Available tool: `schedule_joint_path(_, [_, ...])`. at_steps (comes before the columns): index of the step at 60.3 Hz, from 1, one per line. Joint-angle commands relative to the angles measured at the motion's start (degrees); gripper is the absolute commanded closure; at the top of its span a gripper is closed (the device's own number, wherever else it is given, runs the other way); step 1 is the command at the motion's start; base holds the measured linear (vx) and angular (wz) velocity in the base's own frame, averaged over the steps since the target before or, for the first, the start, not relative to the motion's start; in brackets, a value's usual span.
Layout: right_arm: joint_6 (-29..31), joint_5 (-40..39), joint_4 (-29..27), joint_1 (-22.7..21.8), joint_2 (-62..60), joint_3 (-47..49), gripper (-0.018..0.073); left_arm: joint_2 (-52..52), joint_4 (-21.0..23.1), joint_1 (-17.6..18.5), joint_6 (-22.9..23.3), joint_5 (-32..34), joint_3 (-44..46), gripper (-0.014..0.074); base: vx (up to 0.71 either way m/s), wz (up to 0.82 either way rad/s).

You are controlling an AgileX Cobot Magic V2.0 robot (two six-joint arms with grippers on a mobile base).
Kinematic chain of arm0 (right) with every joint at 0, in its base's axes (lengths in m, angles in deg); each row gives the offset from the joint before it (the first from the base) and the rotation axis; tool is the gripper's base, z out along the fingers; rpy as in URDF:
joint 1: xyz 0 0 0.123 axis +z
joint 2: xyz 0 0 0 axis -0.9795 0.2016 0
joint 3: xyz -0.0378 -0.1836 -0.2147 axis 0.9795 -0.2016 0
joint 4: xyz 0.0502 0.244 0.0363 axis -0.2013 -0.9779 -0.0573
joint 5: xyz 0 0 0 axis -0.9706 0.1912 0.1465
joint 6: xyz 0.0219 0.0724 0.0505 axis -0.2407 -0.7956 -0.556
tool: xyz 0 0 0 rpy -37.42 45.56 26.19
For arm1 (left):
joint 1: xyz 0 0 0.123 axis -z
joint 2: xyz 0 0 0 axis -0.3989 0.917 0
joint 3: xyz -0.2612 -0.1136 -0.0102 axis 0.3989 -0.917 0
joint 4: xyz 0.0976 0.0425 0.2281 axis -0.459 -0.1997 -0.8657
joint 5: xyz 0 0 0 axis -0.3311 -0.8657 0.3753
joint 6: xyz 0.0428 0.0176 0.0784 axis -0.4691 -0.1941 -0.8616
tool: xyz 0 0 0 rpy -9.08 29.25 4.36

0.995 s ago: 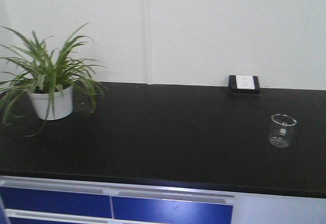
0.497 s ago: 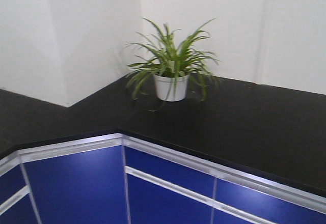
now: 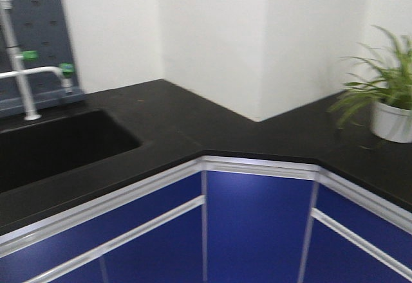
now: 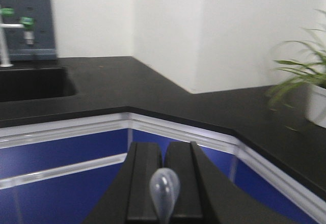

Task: Grab transparent chemical and place on left bench
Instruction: 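Drive the base to the bench with the white bins, holding the pipette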

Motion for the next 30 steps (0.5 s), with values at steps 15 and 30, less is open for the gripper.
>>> schedule_joint_path(15, [0.15, -3.54, -0.05, 0.01, 0.18, 1.8, 0.0564, -1.1, 0.04, 0.1, 0.45, 4.49, -0.93, 0.06, -0.04, 0.67])
schedule_joint_path(30, [0.15, -3.54, -0.05, 0.01, 0.18, 1.8, 0.0564, -1.1, 0.04, 0.1, 0.45, 4.49, -0.93, 0.06, 0.03, 0.74])
